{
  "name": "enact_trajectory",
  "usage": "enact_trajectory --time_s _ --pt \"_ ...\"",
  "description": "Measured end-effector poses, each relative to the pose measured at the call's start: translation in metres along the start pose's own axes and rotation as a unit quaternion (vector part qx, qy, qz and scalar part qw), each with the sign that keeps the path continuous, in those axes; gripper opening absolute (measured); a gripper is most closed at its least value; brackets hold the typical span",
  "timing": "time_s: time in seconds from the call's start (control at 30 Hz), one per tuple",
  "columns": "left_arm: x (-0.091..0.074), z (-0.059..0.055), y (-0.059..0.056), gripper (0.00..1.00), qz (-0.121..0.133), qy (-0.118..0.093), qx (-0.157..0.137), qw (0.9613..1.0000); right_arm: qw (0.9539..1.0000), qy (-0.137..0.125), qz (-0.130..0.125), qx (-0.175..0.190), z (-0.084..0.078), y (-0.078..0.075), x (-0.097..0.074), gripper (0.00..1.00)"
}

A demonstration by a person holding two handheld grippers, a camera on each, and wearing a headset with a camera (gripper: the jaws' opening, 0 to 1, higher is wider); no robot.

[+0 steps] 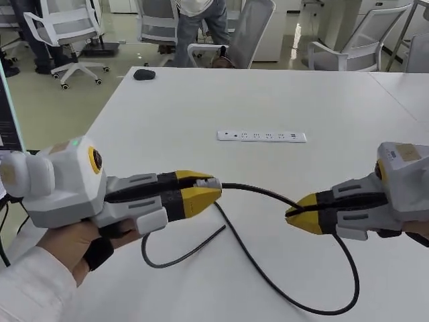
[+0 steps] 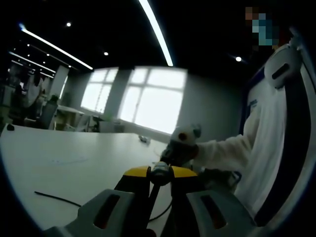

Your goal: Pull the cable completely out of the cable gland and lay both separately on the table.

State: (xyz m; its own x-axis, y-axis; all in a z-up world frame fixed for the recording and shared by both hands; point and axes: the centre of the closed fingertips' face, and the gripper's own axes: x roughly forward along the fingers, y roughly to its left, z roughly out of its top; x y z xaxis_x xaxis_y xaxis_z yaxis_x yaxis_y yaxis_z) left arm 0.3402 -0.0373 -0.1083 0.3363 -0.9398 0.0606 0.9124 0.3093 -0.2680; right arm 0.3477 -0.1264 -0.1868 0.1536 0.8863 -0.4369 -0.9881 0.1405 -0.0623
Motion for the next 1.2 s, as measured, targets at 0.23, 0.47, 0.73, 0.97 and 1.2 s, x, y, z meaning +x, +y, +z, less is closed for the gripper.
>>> enact_trajectory --time_s 0.23,0.47,0.73,0.97,1.2 --pt "0.002 -0.001 0.000 0.16 0.002 0.003 0.001 1.0000 1.0000 0.002 -0.003 0.000 -0.002 -0.001 0.000 0.02" --pt "0.001 0.004 0.002 0.16 0.008 -0.001 0.003 1.0000 0.9998 -0.017 -0.002 0.009 0.009 -0.001 -0.006 0.02" --pt "0.006 0.001 0.000 0.16 0.008 0.011 0.004 0.9999 0.9980 -0.062 -0.002 0.011 0.045 -0.002 -0.007 0.16" --pt "0.016 -0.002 -0.005 0.16 0.001 0.018 0.007 0.9998 0.9972 -0.065 0.030 -0.023 0.071 0.016 0.012 0.21" --pt "0.020 -0.005 -0.013 0.16 -0.010 0.027 0.012 0.9995 0.9963 -0.064 0.044 -0.036 0.076 0.022 0.028 0.19"
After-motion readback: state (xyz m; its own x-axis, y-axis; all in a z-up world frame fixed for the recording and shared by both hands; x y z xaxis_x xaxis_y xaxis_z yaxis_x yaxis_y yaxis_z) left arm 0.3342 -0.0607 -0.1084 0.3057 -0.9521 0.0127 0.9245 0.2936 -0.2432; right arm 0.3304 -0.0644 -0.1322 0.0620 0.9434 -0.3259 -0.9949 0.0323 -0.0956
